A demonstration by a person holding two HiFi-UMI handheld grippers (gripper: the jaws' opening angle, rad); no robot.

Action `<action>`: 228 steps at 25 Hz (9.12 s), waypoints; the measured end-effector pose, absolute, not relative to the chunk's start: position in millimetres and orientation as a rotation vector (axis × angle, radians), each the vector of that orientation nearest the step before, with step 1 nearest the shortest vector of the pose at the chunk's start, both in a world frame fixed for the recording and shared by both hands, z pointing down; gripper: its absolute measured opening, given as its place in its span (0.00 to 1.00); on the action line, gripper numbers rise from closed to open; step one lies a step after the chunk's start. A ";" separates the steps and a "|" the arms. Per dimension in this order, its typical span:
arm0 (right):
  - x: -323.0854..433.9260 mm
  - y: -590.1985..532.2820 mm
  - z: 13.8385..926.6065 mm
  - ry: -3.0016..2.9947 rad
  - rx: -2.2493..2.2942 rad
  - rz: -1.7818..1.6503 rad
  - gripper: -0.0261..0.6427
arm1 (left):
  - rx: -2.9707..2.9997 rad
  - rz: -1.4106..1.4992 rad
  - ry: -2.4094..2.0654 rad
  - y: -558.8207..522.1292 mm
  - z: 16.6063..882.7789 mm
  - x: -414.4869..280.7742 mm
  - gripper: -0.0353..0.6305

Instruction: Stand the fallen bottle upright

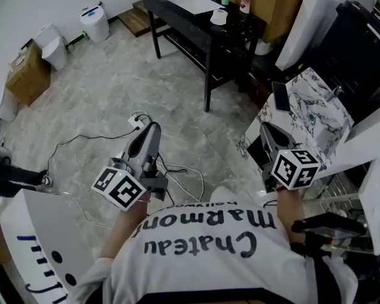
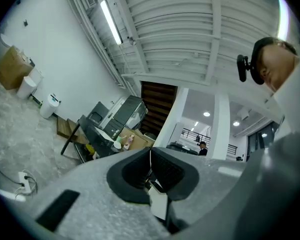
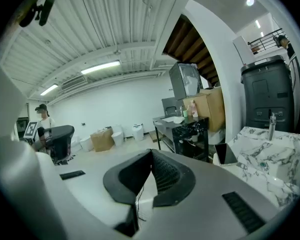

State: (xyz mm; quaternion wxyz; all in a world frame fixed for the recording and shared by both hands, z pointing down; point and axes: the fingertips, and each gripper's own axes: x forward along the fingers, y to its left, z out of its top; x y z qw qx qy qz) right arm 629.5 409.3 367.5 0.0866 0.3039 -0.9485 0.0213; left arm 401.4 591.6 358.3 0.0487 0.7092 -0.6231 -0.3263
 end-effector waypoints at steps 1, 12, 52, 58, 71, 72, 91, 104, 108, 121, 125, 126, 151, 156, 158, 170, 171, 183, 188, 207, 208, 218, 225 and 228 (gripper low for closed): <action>627.3 410.0 375.3 -2.809 0.906 0.087 0.06 | 2.150 -1.001 -1.896 592.9 363.1 398.3 0.08; 549.4 359.2 389.4 -2.810 0.836 0.214 0.06 | 2.167 -0.959 -1.864 560.1 375.4 350.8 0.08; 306.8 -5.2 304.4 -2.835 0.970 0.281 0.06 | 2.127 -1.097 -1.814 208.3 291.9 69.3 0.08; 268.2 -54.7 278.4 -2.835 1.154 0.289 0.06 | 2.208 -1.047 -1.688 130.1 271.4 3.2 0.08; 194.3 -151.0 218.9 -2.776 1.531 0.240 0.06 | 2.378 -0.941 -1.566 3.2 209.6 -140.8 0.08; 190.6 -156.0 216.7 -2.771 1.546 0.236 0.06 | 2.383 -0.938 -1.566 -1.5 209.5 -149.4 0.08; 154.6 -266.8 199.7 -2.538 1.563 0.065 0.06 | 2.170 -0.977 -1.617 -64.1 244.3 -255.7 0.08; 128.6 -367.9 248.0 -2.078 0.983 -0.126 0.06 | 2.071 -0.829 -1.682 -162.5 242.4 -334.7 0.08; 123.4 -379.1 268.0 -1.960 0.791 -0.104 0.06 | 2.058 -0.754 -1.697 -184.3 246.3 -349.5 0.08; 110.2 -396.1 335.9 -1.557 0.315 -0.018 0.26 | 1.987 -0.725 -1.721 -213.7 258.2 -396.0 0.08; 119.7 -402.5 342.5 -1.468 0.285 0.076 0.25 | 1.992 -0.725 -1.737 -225.1 251.4 -412.9 0.08; 121.3 -404.6 342.7 -1.456 0.285 0.095 0.22 | 1.990 -0.732 -1.741 -227.4 250.6 -416.6 0.08; 137.2 -407.7 334.5 -1.360 0.333 0.038 0.12 | 2.069 -0.801 -1.690 -265.1 228.1 -421.9 0.08; 125.9 -410.7 320.2 -1.443 0.395 -0.019 0.11 | 2.110 -0.788 -1.665 -278.8 211.5 -410.3 0.08; 111.1 -416.7 318.7 -1.464 0.404 -0.051 0.11 | 2.109 -0.782 -1.672 -275.1 215.8 -414.7 0.08; 46.9 -457.8 313.9 -1.487 0.376 -0.279 0.11 | 1.943 -0.778 -1.799 -233.5 244.9 -439.3 0.08; 46.6 -461.1 310.7 -1.472 0.370 -0.297 0.11 | 1.914 -0.783 -1.800 -230.9 250.7 -439.9 0.08; 40.5 -491.1 287.7 -1.520 0.578 -0.505 0.11 | 1.956 -0.780 -1.805 -236.8 241.6 -440.8 0.08; 41.4 -498.4 282.6 -1.516 0.647 -0.560 0.11 | 1.955 -0.787 -1.801 -236.5 242.5 -441.9 0.08; 45.5 -518.5 248.4 -1.456 0.892 -0.822 0.11 | 1.942 -0.785 -1.814 -233.7 244.7 -446.5 0.08; 45.5 -518.4 248.0 -1.455 0.898 -0.828 0.11 | 1.944 -0.784 -1.815 -233.8 244.3 -446.7 0.08; 45.6 -518.9 257.6 -1.447 0.934 -0.831 0.11 | 1.938 -0.793 -1.825 -233.8 242.1 -447.9 0.08; 49.5 -518.9 262.0 -1.450 0.951 -0.815 0.11 | 1.934 -0.799 -1.825 -232.8 242.3 -448.6 0.08; 52.7 -518.5 265.0 -1.443 0.953 -0.803 0.11 | 1.935 -0.797 -1.829 -232.6 241.6 -449.9 0.08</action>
